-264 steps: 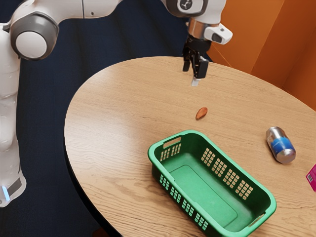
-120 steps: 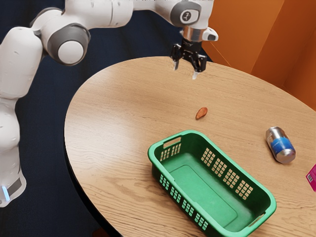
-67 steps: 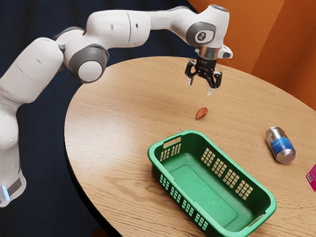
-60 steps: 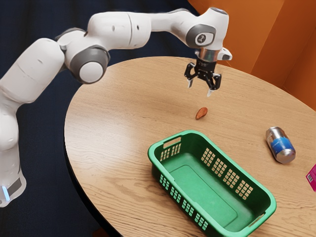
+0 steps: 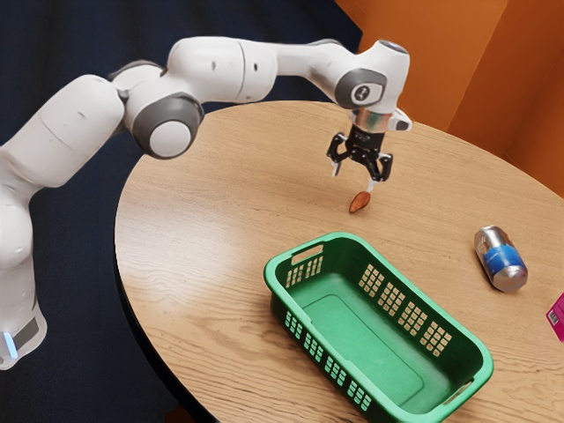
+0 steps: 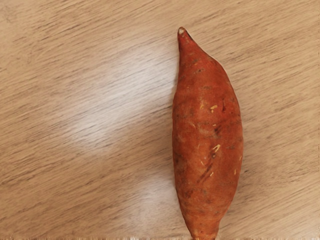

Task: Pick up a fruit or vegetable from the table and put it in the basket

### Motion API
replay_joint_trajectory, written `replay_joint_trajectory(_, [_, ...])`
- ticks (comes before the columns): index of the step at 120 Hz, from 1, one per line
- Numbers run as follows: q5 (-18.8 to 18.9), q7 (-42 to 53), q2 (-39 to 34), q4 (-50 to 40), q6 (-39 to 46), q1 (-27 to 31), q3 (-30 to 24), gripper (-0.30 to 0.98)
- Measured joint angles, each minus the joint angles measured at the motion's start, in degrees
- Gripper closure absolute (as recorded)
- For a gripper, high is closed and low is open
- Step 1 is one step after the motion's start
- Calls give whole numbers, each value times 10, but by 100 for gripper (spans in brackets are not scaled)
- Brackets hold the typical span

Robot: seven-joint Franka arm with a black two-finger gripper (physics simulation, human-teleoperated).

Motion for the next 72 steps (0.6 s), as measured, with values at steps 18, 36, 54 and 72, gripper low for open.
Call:
replay_joint_trajectory(18, [0,-6,7,0,2,-11,0,0])
replay_joint_trajectory(36, [3,-11,11,2,1,-7,7,0])
replay_joint_trajectory(54, [7,-14,18,6,3,-9,15,0])
replay_joint_trajectory(72, [8,-16,20,11,7,-18,12,0])
